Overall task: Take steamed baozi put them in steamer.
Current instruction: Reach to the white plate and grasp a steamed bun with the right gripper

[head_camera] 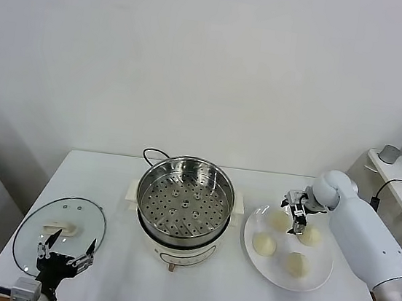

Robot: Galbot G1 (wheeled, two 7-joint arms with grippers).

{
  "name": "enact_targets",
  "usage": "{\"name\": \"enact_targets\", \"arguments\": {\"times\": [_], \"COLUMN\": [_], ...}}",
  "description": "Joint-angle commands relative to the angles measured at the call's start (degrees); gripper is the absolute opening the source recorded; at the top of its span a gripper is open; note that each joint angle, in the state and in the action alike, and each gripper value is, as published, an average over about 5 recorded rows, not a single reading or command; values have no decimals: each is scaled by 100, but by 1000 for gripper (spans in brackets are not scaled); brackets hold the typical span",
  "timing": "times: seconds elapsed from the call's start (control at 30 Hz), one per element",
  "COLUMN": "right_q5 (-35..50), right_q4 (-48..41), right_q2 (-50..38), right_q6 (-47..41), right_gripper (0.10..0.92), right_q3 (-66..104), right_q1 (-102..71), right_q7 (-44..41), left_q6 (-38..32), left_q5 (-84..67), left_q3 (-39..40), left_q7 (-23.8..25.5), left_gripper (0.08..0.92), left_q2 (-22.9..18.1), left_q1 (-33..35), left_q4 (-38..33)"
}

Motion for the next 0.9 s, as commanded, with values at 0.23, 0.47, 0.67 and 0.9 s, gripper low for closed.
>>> {"name": "enact_targets", "arguments": {"times": [0.23,0.47,0.67,0.9], "right_q5": [-251,-219,-190,307], "right_q4": [-351,-364,-390,-131], "right_q2": [223,248,263,67], "right_q6": [68,40,34,-106], "right_gripper": [823,814,671,498], "right_q3": [116,116,118,-81], "right_q1": [-3,-10,-4,248], "right_q7": [137,184,212,48], "left_q6": [5,13,15,27], "left_q5": [-2,-3,-1,4], "left_q3": [-36,-57,-46,-39], "left_q7": [6,7,6,-1], "left_gripper": [823,823,823,823], "left_q2": [-4,4,-6,5], "left_q1": [25,16,14,3], "left_q4": [-5,-4,-10,-16]}}
